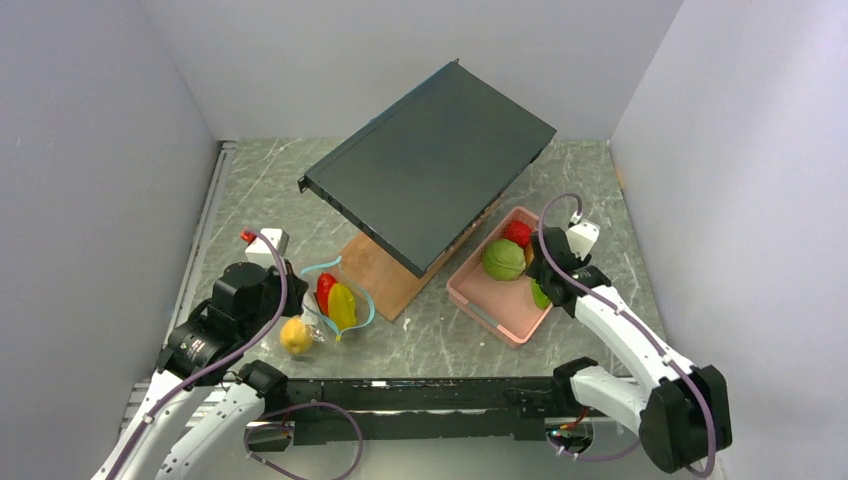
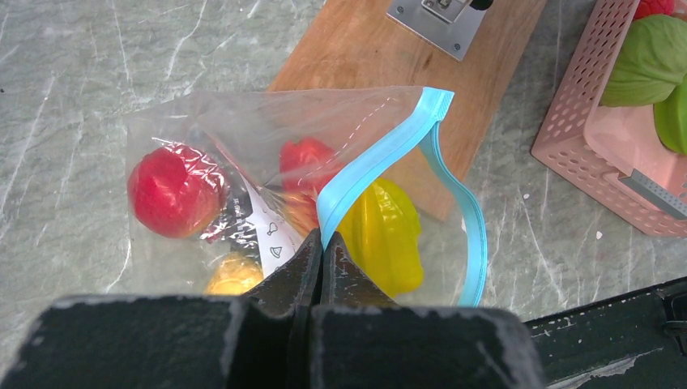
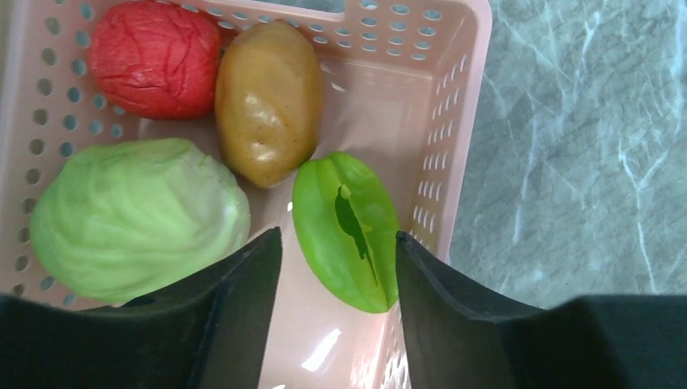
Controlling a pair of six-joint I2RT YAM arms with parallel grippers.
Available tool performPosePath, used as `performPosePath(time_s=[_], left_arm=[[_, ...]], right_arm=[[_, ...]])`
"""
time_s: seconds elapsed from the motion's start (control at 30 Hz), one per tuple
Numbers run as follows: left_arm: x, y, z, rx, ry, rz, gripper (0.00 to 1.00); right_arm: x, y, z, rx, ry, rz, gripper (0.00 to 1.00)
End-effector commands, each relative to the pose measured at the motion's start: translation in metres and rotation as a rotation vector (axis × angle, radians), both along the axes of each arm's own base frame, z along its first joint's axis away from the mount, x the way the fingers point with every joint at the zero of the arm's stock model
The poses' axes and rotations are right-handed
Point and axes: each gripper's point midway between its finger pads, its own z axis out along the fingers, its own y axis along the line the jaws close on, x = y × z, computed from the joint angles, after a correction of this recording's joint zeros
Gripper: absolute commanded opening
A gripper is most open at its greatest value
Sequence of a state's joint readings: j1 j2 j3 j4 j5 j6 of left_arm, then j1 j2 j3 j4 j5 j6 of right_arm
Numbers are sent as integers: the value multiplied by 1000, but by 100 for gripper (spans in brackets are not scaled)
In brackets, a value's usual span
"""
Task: Place the food in the zip-top bag and seal the zipper
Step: Pick up the fake fruit from the bin.
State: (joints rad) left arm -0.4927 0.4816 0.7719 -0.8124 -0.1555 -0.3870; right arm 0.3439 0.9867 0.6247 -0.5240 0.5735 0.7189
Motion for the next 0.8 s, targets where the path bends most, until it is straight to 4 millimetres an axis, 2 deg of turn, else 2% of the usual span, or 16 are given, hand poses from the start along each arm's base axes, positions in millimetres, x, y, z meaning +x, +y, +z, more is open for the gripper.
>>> performPosePath(time_s=[0.0, 0.23, 0.4, 0.77], left_arm=[[4, -2, 7, -21, -33, 6, 0], [4, -3, 9, -25, -40, -1, 0], [3, -3, 9, -26, -41, 0, 0], [4, -3, 9, -26, -40, 0, 0]], right_arm=[[19, -1, 6, -26, 12, 20, 53], [24, -10, -5, -108, 94, 12, 54], [24, -8, -18, -107, 152, 22, 62], [25, 3, -38, -40, 216, 60, 69]])
